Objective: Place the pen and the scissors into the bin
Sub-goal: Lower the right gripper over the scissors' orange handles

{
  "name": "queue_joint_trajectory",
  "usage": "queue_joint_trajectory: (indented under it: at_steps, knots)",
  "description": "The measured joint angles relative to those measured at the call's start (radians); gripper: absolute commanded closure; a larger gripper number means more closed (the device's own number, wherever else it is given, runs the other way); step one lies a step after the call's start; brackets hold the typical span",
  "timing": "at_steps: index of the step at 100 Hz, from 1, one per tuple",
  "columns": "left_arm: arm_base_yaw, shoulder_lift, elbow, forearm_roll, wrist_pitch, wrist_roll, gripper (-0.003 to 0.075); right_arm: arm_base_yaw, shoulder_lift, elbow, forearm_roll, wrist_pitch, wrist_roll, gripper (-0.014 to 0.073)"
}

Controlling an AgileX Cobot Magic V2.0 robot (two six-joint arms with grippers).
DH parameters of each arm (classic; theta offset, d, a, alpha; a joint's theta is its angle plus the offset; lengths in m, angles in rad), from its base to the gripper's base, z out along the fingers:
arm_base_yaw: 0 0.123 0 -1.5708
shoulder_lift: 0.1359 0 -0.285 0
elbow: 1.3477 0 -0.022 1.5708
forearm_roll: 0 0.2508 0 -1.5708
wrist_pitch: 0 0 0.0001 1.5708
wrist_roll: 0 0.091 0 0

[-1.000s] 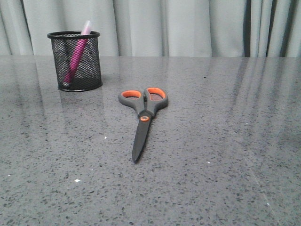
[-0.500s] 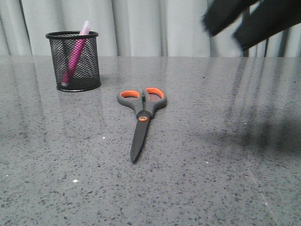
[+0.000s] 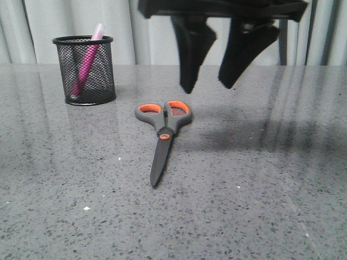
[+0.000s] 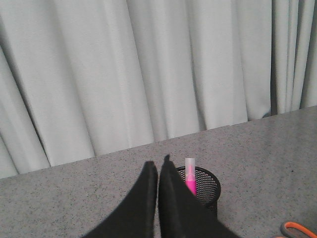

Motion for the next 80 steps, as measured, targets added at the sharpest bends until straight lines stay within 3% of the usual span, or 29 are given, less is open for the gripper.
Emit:
queue_joint_trajectory:
  at_steps: [47,80]
  knots:
    - [-0.087,0.0,0.0,0.017,-0.026,0.0,0.0742,0.006,0.118,-0.009,0.132,-0.086,0.096,0.0244]
    - [-0.092,0.0,0.002,0.019,-0.034,0.0,0.0742,0.006,0.215,-0.09,0.106,-0.059,0.164,0.0245]
